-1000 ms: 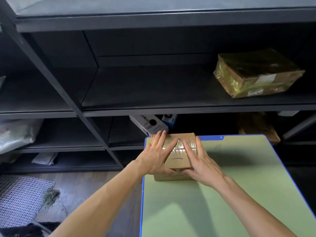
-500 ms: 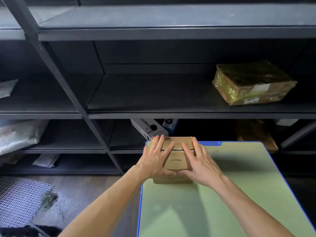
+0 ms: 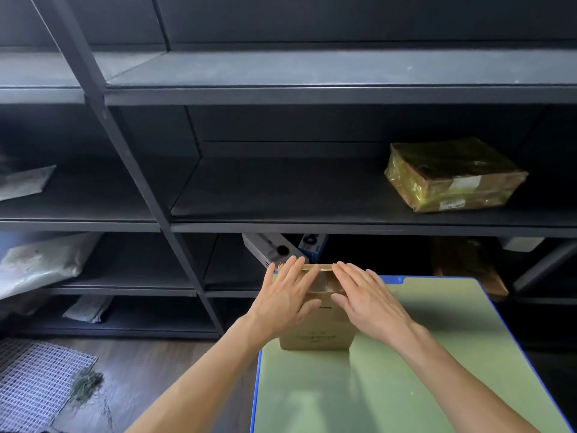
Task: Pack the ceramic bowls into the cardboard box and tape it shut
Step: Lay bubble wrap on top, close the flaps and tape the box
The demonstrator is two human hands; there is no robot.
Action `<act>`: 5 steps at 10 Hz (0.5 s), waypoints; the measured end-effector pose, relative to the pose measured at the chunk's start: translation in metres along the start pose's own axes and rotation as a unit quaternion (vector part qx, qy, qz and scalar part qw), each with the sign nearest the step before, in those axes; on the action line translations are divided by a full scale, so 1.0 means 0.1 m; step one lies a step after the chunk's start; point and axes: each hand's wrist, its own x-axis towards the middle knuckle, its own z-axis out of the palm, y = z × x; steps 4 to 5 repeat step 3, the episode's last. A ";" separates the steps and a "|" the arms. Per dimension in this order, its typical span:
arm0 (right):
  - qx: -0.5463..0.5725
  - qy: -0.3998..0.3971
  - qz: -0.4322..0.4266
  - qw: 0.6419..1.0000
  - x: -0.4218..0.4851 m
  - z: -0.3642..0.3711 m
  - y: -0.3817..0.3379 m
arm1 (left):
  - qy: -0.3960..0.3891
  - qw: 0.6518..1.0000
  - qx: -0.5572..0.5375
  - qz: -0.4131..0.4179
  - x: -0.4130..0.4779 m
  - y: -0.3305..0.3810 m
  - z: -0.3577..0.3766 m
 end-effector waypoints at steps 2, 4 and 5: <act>0.014 0.007 -0.015 1.000 -0.04 -0.14 -0.02 | 0.012 1.000 0.001 0.008 -0.03 0.03 -0.15; 0.023 0.015 -0.031 0.999 -0.05 -0.26 -0.04 | 0.033 0.999 -0.008 0.020 -0.07 0.04 -0.29; 0.023 0.015 -0.031 0.999 -0.05 -0.26 -0.04 | 0.033 0.999 -0.008 0.020 -0.07 0.04 -0.29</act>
